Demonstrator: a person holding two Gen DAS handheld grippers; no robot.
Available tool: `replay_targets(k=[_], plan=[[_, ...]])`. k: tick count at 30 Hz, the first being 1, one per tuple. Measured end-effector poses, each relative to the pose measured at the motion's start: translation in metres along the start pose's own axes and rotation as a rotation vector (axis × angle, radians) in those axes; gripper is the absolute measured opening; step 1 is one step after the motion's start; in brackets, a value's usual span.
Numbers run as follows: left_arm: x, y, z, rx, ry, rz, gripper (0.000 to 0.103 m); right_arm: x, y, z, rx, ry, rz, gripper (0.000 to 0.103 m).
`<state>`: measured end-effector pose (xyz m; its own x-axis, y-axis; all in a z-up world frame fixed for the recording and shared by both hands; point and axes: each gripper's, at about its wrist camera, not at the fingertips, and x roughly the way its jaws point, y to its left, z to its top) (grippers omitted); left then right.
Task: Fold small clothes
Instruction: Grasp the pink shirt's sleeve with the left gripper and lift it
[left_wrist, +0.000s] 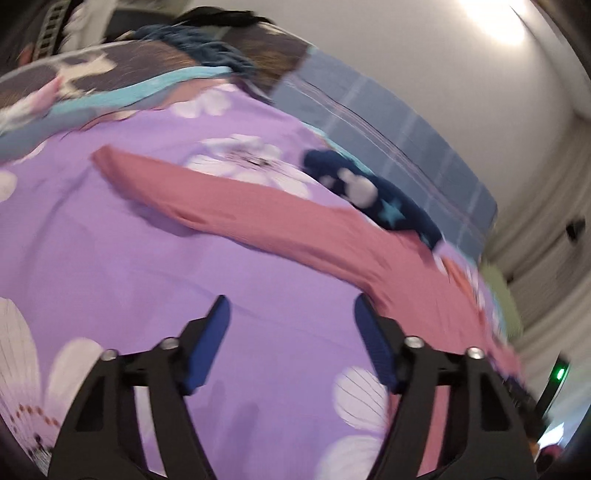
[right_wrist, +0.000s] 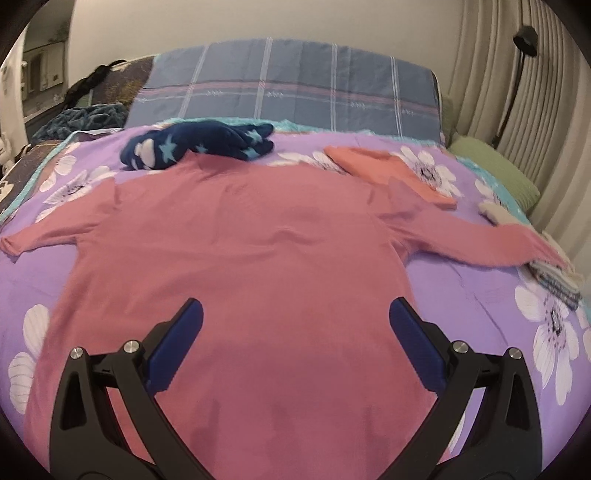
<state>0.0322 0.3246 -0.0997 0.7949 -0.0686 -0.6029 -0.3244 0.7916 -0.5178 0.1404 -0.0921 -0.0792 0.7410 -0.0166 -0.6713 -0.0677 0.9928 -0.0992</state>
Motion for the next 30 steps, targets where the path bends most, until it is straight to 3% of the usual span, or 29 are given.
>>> replay_targets(k=[4,9,12,15,17,18,19,23,27,29,30], plan=[[0.018,0.039,0.028,-0.096,-0.023,0.065,0.064,0.009,-0.003,0.001,0.008,0.021,0.002,0.101],[0.061,0.108,0.064,-0.347,-0.018,0.099,0.064,0.009,0.001,0.002,-0.037,0.013,-0.010,0.101],[0.082,0.130,0.079,-0.388,-0.021,0.154,0.064,0.012,-0.001,0.002,-0.042,0.018,-0.021,0.101],[0.095,0.143,0.094,-0.435,-0.046,0.193,0.044,0.018,-0.007,0.003,-0.020,0.041,-0.013,0.101],[0.101,0.151,0.106,-0.465,-0.045,0.216,0.012,0.022,-0.011,0.004,-0.009,0.052,-0.011,0.101],[0.102,0.151,0.108,-0.472,-0.046,0.216,0.005,0.024,-0.013,0.004,-0.008,0.053,-0.012,0.101],[0.100,0.147,0.113,-0.475,-0.057,0.206,0.003,0.024,-0.015,0.004,-0.008,0.053,-0.014,0.101],[0.090,0.092,0.131,-0.320,-0.097,0.148,0.003,0.028,-0.023,0.005,-0.025,0.038,-0.026,0.101],[0.087,-0.035,0.136,-0.040,-0.065,-0.009,0.003,0.031,-0.036,0.007,-0.007,0.037,-0.016,0.101],[0.089,-0.090,0.124,0.072,-0.036,-0.082,0.003,0.029,-0.044,0.007,0.007,0.028,-0.011,0.101],[0.095,-0.136,0.111,0.162,-0.008,-0.142,0.003,0.028,-0.048,0.006,0.016,0.022,-0.013,0.101]])
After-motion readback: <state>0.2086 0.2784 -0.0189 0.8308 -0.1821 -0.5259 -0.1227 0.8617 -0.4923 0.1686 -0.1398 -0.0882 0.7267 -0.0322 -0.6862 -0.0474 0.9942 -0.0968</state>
